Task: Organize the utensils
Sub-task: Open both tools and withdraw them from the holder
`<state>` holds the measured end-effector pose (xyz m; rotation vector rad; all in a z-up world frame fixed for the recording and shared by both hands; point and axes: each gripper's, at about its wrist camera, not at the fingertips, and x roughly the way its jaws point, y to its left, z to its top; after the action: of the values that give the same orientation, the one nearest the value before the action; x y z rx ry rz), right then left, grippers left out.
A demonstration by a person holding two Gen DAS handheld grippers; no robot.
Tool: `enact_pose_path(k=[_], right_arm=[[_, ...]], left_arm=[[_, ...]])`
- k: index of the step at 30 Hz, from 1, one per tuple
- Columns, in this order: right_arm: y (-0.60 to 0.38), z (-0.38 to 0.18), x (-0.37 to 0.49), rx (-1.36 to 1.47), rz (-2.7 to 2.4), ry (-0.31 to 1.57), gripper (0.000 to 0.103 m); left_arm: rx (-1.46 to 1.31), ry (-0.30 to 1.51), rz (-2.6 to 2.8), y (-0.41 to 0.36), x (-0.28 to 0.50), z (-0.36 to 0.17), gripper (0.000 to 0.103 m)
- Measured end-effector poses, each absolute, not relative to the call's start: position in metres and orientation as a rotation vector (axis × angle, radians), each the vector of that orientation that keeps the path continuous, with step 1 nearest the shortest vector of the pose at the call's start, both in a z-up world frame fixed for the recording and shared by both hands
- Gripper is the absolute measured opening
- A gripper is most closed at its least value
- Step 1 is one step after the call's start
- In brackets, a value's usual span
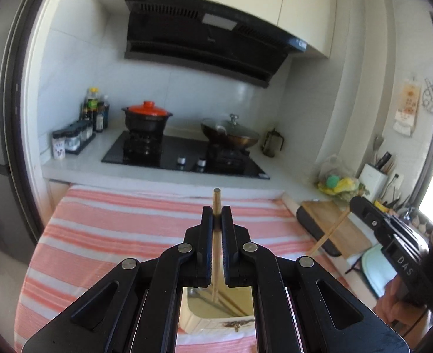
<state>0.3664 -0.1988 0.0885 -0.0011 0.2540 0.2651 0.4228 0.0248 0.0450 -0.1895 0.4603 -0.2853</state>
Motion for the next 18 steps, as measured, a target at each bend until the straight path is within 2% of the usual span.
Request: enact_pose_path(k=[5,8,9,10,11,12,13,14,18], right_arm=[[-0.19,0.031,0.429,0.006,0.29,0.583,0.007],[-0.186,0.007,0.456,0.01,0.306,0.704,0.008],[-0.184,0.001,0.463,0.007,0.309,0.729,0.008],[-0.183,-0.001,0.468,0.013,0.312,0.739,0.014],[-0.184,-0.002,0.471,0.026,0.318,0.741,0.022],[-0.186,0.001,0.47,0.047,0.321,0.732,0.04],[-0.19,0.006,0.464,0.069,0.322,0.708,0.047],[-0.192,0.011,0.458,0.078,0.32,0.685,0.047],[-0.203,0.019,0.42,0.046,0.321,0.671,0.047]], left_arm=[[-0.139,0.631,-0.304,0.004,0.463,-0.001,0.003],[-0.096,0.741,-0.329,-0.014,0.483,-0.022,0.005],[-0.089,0.771,-0.331,-0.019,0.488,-0.027,0.011],[-0.087,0.793,-0.334,-0.021,0.491,-0.031,0.018],[-0.091,0.802,-0.332,-0.021,0.49,-0.031,0.034],[-0.097,0.799,-0.325,-0.019,0.486,-0.03,0.049],[-0.101,0.788,-0.319,-0.016,0.48,-0.028,0.054],[-0.099,0.778,-0.316,-0.012,0.472,-0.026,0.061],[-0.05,0.801,-0.32,0.003,0.435,-0.025,0.071]])
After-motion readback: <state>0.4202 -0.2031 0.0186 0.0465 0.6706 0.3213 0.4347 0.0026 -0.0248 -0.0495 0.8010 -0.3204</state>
